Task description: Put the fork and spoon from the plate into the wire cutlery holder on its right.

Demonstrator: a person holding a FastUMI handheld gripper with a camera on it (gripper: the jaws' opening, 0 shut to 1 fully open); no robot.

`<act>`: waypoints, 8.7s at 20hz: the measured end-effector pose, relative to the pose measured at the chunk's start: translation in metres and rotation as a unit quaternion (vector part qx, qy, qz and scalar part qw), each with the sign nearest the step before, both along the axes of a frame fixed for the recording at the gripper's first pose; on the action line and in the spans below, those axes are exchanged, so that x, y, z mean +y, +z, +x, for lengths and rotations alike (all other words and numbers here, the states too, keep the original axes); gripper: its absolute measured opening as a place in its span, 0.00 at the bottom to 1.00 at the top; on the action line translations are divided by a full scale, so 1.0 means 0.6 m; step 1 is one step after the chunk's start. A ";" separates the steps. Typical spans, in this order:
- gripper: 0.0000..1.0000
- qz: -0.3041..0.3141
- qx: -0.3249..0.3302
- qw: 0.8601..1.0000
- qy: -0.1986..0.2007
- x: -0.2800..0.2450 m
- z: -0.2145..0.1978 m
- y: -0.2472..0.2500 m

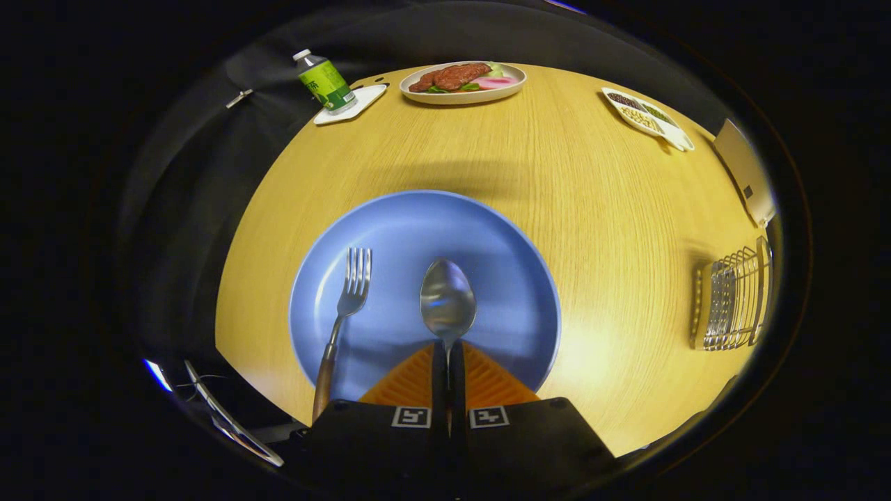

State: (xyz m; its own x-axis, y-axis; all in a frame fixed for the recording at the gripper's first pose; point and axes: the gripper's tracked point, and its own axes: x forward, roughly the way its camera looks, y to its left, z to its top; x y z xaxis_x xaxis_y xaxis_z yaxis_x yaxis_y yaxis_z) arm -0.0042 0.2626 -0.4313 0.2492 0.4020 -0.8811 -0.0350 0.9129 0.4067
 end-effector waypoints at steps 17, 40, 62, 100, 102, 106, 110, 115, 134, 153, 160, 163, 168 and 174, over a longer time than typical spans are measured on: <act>0.18 -0.053 0.065 0.990 0.117 -0.005 -0.028 -0.015; 0.05 0.094 -0.001 0.995 0.039 0.015 0.059 0.074; 0.05 0.108 -0.028 0.991 -0.071 -0.439 0.042 0.221; 0.40 0.077 -0.053 0.996 0.010 -0.334 0.045 0.255; 0.40 0.096 -0.060 0.993 0.036 -0.270 0.029 0.277; 0.39 0.121 -0.051 0.987 0.089 -0.147 -0.006 0.284; 0.39 0.114 -0.029 0.986 0.121 -0.040 -0.018 0.235; 0.39 0.094 0.009 0.985 0.141 0.058 -0.025 0.163; 0.12 0.009 0.085 0.980 0.177 0.130 -0.063 0.018; 0.05 0.162 -0.040 0.976 0.137 -0.101 -0.005 0.255; 0.05 0.088 -0.013 0.989 0.120 -0.353 -0.024 0.249; 0.05 0.047 0.021 0.990 0.128 -0.438 -0.035 0.226; 0.05 0.000 0.096 0.984 0.152 -0.515 -0.052 0.186; 0.05 -0.052 0.207 0.950 0.228 -0.550 -0.068 0.145</act>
